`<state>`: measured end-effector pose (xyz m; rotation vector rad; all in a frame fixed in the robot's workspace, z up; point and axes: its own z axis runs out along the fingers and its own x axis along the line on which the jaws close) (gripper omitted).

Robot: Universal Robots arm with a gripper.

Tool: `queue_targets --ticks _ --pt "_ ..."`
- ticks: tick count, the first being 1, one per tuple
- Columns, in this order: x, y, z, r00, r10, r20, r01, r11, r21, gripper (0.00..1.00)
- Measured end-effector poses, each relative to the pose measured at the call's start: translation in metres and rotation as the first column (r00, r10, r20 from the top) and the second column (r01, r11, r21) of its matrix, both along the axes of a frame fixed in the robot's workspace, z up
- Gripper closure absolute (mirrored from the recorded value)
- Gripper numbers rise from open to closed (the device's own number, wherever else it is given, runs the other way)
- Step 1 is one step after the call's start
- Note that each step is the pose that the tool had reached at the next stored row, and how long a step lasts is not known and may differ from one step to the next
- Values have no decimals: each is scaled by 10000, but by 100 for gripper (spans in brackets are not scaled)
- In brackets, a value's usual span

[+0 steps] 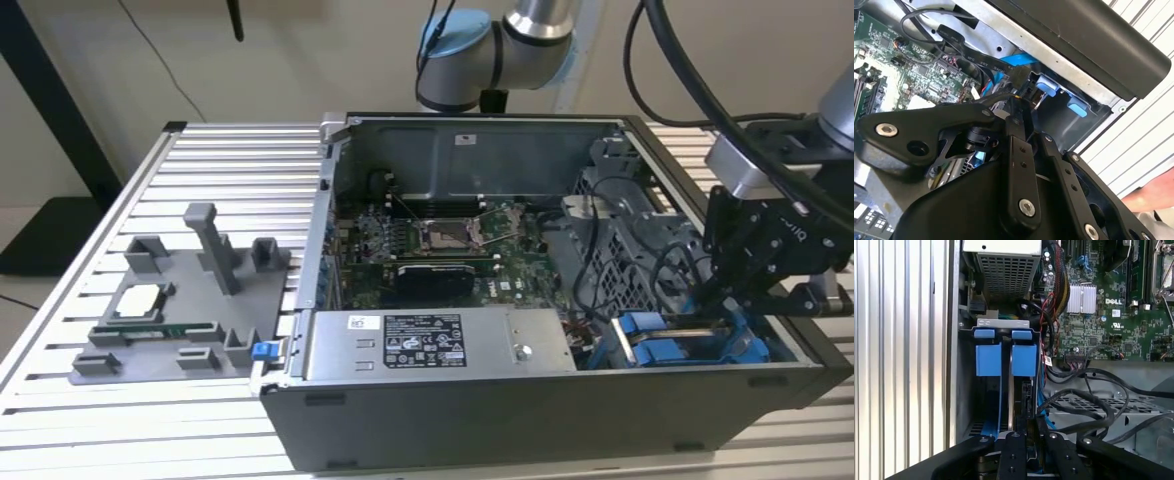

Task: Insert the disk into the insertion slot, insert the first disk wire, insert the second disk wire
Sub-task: 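Insert the first disk wire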

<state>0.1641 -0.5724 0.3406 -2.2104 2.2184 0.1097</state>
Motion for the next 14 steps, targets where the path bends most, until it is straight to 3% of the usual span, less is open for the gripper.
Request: queue_targets --ticks 14 --pt "0 0 -7 9988 -484 9 484 9988 1 100"
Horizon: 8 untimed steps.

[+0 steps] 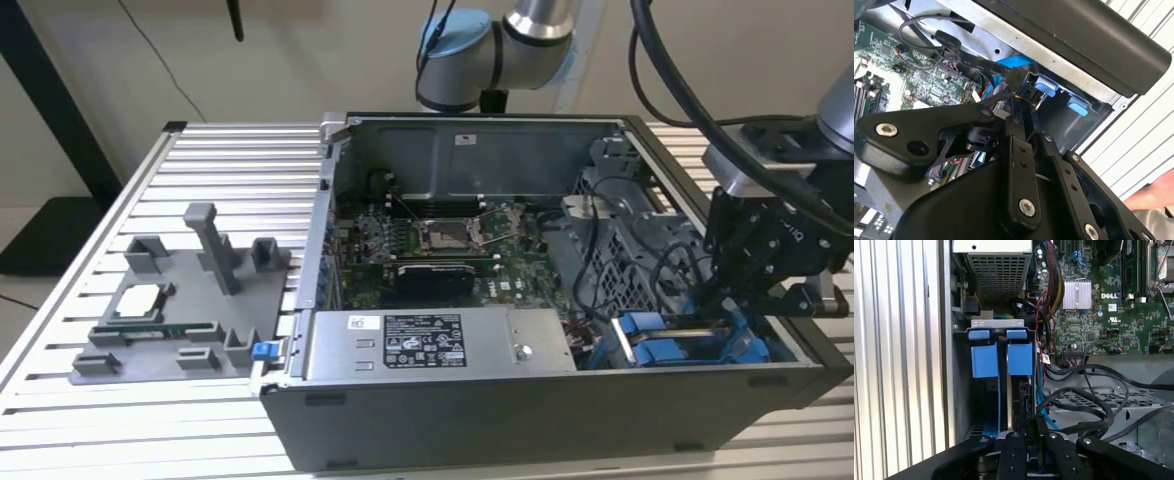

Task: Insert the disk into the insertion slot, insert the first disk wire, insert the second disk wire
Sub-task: 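Insert the first disk wire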

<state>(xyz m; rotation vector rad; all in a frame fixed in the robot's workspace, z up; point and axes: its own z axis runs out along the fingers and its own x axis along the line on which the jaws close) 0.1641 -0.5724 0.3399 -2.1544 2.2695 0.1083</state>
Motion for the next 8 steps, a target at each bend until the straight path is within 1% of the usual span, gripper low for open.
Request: queue_targets --ticks 3,8 --pt "0 0 -11 10000 -33 1 33 10000 -4 100" --pt "0 0 -51 10000 -88 0 88 10000 -15 100"
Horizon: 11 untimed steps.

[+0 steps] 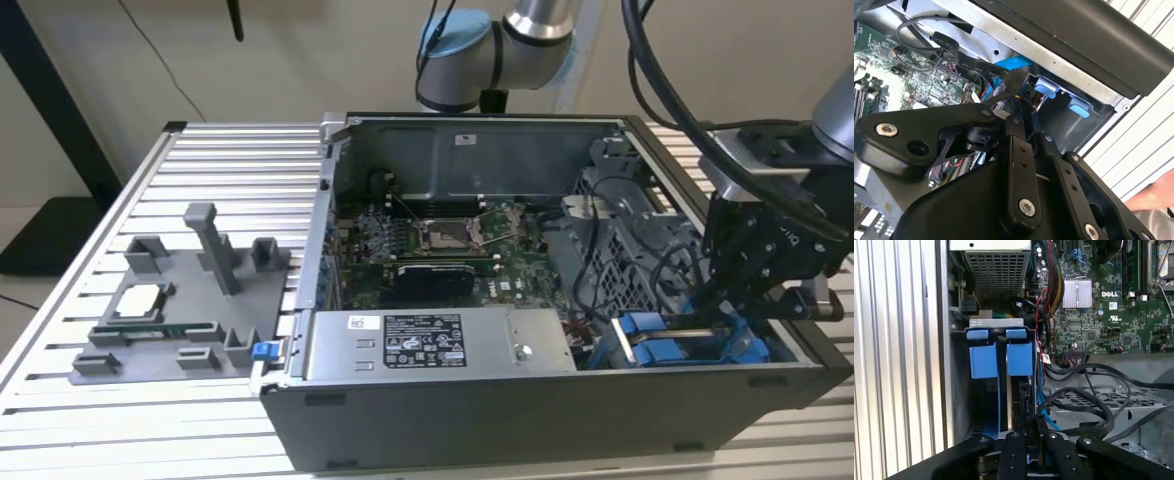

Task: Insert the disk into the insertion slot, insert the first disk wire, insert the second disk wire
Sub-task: 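Insert the first disk wire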

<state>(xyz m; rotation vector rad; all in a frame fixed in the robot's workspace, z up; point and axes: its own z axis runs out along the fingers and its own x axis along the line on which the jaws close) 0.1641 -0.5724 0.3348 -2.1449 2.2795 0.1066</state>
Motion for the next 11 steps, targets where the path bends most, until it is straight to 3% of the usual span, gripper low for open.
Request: queue_targets --ticks 5,6,11 --pt "0 0 -16 10000 -8 -1 8 10000 15 100" --pt "0 0 -13 10000 -10 -1 10 10000 17 0" --pt "0 0 49 10000 -11 -1 11 10000 7 0"
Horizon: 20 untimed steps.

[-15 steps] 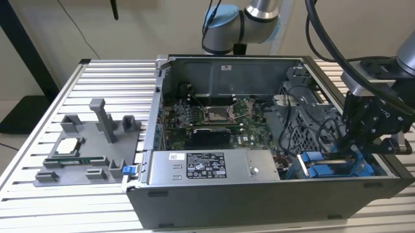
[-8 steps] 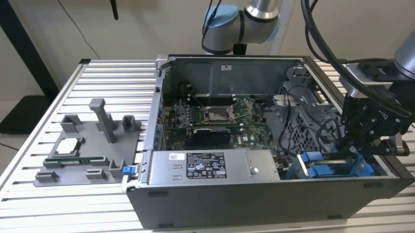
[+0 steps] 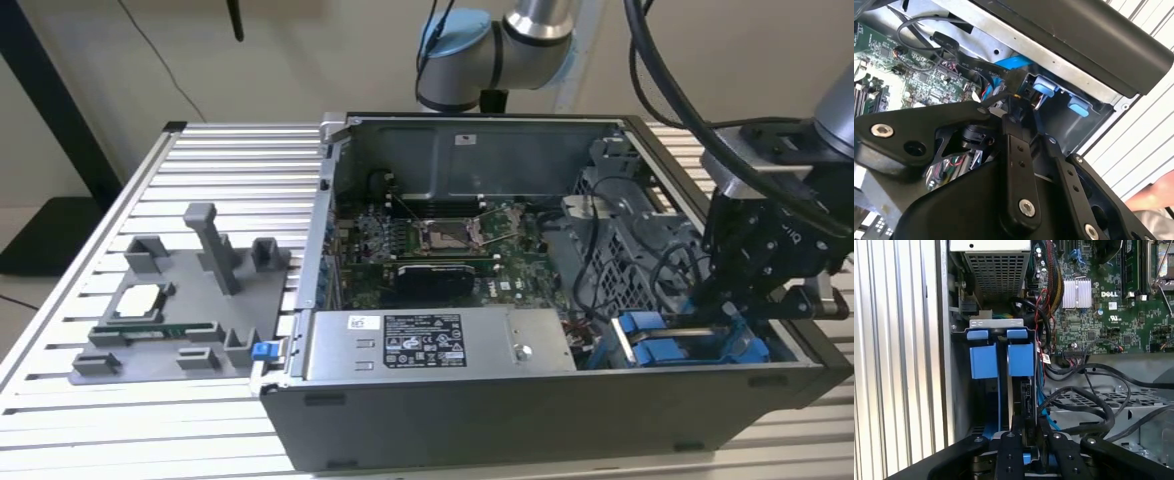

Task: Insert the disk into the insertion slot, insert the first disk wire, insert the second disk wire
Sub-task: 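Insert the first disk wire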

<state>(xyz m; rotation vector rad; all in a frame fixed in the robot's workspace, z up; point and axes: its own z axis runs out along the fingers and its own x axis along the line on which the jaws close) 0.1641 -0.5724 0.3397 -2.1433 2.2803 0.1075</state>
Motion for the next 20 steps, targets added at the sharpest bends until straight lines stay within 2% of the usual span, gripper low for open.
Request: queue_targets --ticks 9,15,20 --pt "-1 0 163 10000 -4 0 4 10000 -1 0" --pt "-2 1 239 10000 -5 1 5 10000 -3 0" --pt "-3 29 295 10000 -13 0 13 10000 -1 0"
